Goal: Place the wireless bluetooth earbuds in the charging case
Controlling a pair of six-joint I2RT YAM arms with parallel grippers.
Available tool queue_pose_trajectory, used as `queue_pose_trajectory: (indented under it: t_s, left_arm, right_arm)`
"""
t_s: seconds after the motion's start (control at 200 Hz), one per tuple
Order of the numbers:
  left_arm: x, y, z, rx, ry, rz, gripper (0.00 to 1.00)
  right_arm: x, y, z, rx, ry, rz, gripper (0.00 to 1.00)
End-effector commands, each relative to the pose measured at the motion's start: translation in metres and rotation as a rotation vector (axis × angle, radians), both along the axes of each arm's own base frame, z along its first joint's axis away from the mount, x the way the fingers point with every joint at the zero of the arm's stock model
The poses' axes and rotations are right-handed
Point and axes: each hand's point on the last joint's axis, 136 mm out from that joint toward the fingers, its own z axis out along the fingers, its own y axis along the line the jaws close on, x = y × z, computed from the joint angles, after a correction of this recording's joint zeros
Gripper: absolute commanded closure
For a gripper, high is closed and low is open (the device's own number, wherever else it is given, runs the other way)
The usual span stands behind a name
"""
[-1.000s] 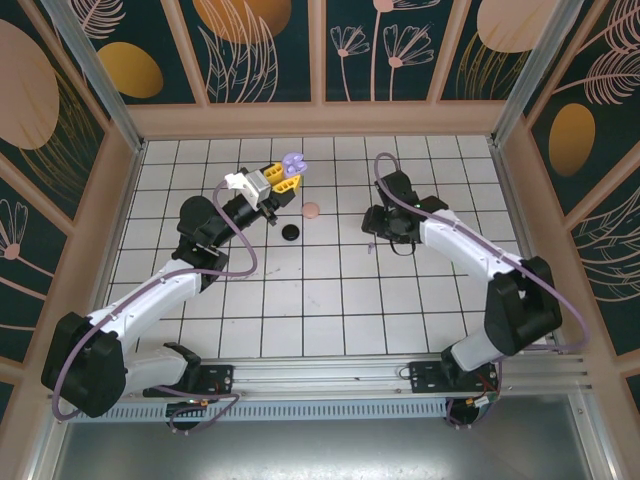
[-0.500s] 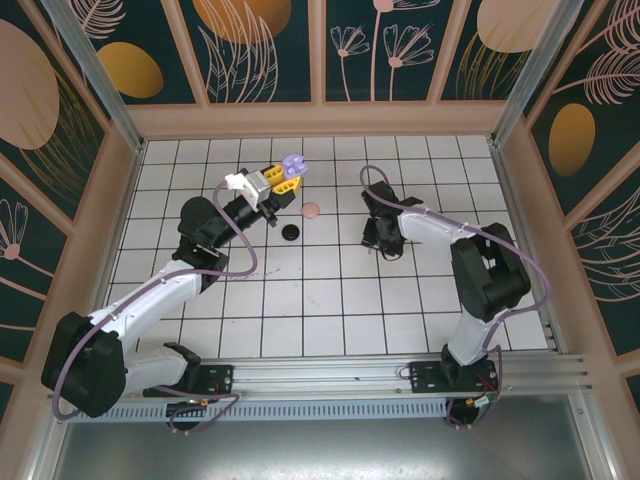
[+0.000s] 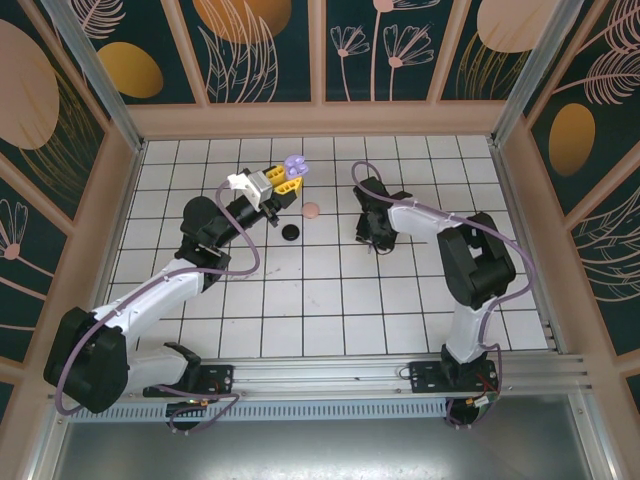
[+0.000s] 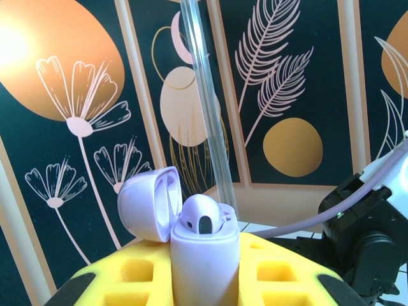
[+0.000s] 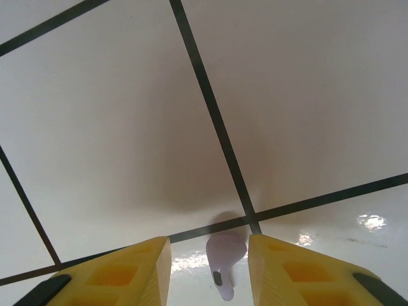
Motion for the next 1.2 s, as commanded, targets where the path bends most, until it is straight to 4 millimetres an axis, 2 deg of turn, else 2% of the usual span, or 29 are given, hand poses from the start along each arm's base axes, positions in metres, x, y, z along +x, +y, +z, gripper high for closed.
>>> queue_pose_trajectory:
  t_s: [0.0, 0.36, 0.781, 0.981, 1.191]
  left_arm:
    - [-0.007, -0.002, 0.007, -0.022, -0.042, -0.027, 1.00]
    - [-0.007, -0.002, 0.004, -0.018, -0.046, -0.023, 1.00]
    - [-0.006, -0.002, 0.006, -0.022, -0.043, -0.025, 1.00]
    - [-0.005, -0.003, 0.008, -0.022, -0.039, -0.024, 1.00]
    - [-0.004, -0.002, 0.010, -0.024, -0.034, -0.020, 1.00]
  right_arm:
    - [-0.001, -0.001, -0.004, -0.035, 0.016, -0.014, 0.63]
    - [-0.002, -0.003, -0.017, -0.073, 0.042, -0.011, 0.66]
    - [-0.007, 0.001, -0.027, -0.077, 0.061, 0.010, 0.76]
    - [-0.003, 0.003, -0.016, -0.059, 0.025, 0.016, 0.81]
    - [0.005, 0.007, 0.016, -0.022, -0.052, 0.016, 0.82]
